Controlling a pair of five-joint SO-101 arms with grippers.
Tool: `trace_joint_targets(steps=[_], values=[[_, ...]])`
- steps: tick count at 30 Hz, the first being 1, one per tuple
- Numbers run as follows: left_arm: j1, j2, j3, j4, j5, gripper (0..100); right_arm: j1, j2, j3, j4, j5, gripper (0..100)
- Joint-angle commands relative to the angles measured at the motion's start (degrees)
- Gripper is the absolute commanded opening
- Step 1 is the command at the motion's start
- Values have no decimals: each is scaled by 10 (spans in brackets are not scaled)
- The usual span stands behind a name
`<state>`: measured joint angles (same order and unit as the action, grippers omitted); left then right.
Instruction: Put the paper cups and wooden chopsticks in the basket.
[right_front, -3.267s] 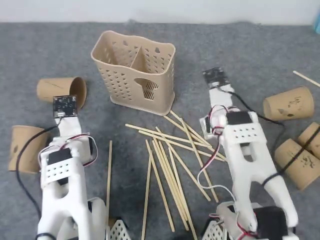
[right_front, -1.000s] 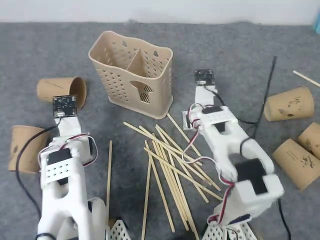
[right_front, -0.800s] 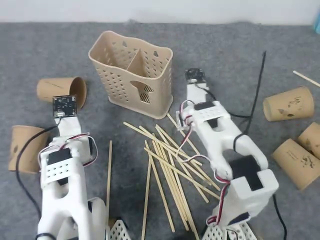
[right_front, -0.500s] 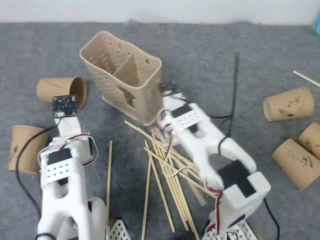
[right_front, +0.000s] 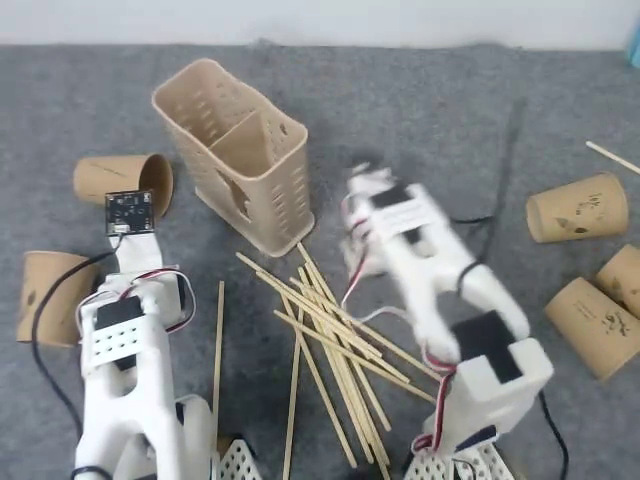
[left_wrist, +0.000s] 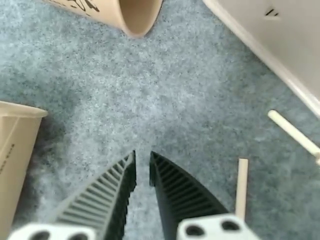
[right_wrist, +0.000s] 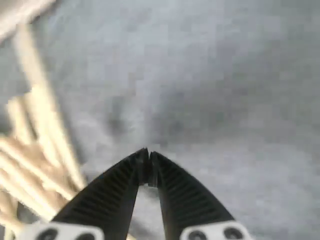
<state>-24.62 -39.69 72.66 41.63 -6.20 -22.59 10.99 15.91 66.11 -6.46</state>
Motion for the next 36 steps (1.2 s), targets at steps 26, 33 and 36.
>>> trace_joint_targets(steps=[26, 33, 36], values=[[-2, -18, -2, -13, -4, 44, -142, 41, -688, 256, -213, 220], [-2, -18, -2, -13, -4, 44, -139, 131, -688, 197, -213, 221], [-2, -18, -2, -13, -4, 44, -138, 157, -688, 211, -213, 214]])
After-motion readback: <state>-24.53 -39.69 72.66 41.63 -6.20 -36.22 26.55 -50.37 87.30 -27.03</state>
